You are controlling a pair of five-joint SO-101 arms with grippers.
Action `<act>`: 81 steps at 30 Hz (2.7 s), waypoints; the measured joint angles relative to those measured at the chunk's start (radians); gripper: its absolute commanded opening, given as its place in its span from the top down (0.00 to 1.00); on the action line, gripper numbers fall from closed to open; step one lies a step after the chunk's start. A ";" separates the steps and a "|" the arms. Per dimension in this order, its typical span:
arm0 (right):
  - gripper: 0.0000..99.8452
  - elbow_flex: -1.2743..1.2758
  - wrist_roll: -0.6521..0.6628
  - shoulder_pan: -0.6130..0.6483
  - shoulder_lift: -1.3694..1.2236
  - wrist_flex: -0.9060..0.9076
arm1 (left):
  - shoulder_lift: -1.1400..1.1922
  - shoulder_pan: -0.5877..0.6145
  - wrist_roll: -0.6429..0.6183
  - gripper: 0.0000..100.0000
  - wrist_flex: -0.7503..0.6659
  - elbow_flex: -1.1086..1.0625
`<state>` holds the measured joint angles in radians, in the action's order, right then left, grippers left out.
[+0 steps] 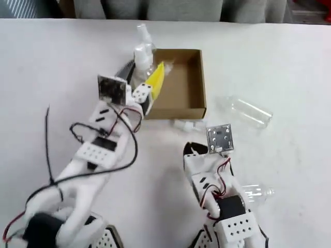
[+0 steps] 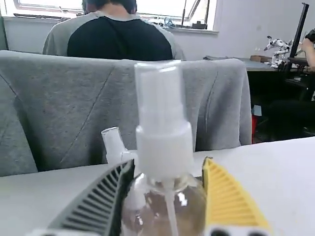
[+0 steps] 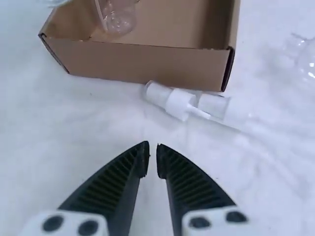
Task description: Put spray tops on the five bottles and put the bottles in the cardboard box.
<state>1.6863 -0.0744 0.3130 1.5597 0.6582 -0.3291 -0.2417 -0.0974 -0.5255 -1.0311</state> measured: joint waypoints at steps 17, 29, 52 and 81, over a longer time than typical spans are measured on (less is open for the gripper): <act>0.99 0.000 0.046 0.000 0.000 0.000 | 0.379 0.020 -0.003 0.98 -0.301 0.075; 0.99 0.000 0.055 0.000 0.000 0.000 | 0.413 0.046 -0.003 0.98 -0.301 0.075; 0.99 0.000 0.061 0.000 0.000 0.000 | 0.557 0.055 -0.008 0.98 -0.396 0.098; 0.99 0.000 0.061 0.000 0.000 0.000 | 0.611 0.075 -0.005 0.67 -0.388 0.100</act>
<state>1.6863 -0.0130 0.3130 1.5597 0.6582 0.2816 -0.1665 -0.1020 -0.9137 -0.9314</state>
